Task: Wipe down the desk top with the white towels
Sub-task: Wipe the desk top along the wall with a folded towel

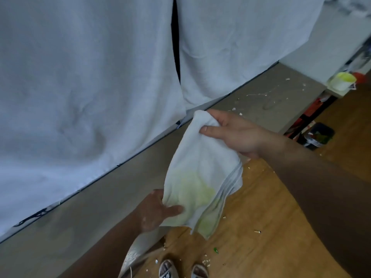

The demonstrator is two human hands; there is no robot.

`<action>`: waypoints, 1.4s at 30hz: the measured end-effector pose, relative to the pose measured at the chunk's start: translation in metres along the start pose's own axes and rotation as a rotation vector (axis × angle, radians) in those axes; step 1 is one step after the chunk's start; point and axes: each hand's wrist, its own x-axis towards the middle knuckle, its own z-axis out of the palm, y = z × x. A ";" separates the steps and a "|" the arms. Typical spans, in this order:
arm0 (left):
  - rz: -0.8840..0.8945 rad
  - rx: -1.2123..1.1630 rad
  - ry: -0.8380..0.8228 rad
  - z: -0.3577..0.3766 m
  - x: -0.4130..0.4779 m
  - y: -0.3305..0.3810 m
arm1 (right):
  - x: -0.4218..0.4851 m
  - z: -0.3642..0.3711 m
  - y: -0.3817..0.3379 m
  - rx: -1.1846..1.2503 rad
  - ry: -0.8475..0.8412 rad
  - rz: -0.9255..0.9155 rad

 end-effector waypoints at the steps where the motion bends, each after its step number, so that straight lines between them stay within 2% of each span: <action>1: -0.047 -0.103 -0.021 -0.001 -0.001 -0.011 | 0.007 0.002 0.009 -0.074 0.031 0.027; 5: -0.226 -0.368 -0.098 -0.008 0.000 -0.040 | 0.034 0.017 0.056 -0.647 0.078 0.172; 8: -0.328 -0.433 -0.062 -0.019 0.008 -0.054 | 0.048 0.037 0.081 -0.818 0.155 0.171; 10: -0.386 -0.452 0.026 -0.028 0.014 -0.062 | 0.054 0.053 0.089 -0.890 0.215 0.167; 15: -0.491 -0.619 0.180 -0.045 0.023 -0.089 | 0.037 0.140 0.105 -0.911 0.238 0.068; 19: -0.556 -0.844 0.034 -0.056 0.024 -0.101 | 0.000 0.225 0.144 -0.927 0.100 0.099; 23: -0.513 -0.793 -0.060 -0.059 0.026 -0.114 | -0.029 0.258 0.174 -0.710 -0.161 0.135; 25: -0.483 -0.663 -0.048 -0.056 0.028 -0.117 | -0.032 0.249 0.178 -0.682 -0.123 0.143; 27: -0.475 -0.559 0.041 -0.051 0.029 -0.119 | -0.031 0.236 0.180 -0.702 0.039 0.133; 29: -0.475 -0.588 0.077 -0.044 0.028 -0.120 | -0.025 0.227 0.182 -0.761 0.139 0.119; 34: -0.417 -0.769 0.083 -0.025 0.030 -0.104 | 0.005 0.231 0.197 -0.879 0.105 0.036; 36: -0.401 -0.615 0.134 -0.028 0.039 -0.096 | 0.021 0.235 0.203 -0.928 0.111 0.008; 40: -0.352 0.062 0.086 -0.059 0.061 -0.090 | 0.039 0.241 0.221 -1.026 0.128 -0.014; 42: -0.330 0.302 0.156 -0.072 0.066 -0.091 | 0.041 0.240 0.226 -1.059 0.138 -0.026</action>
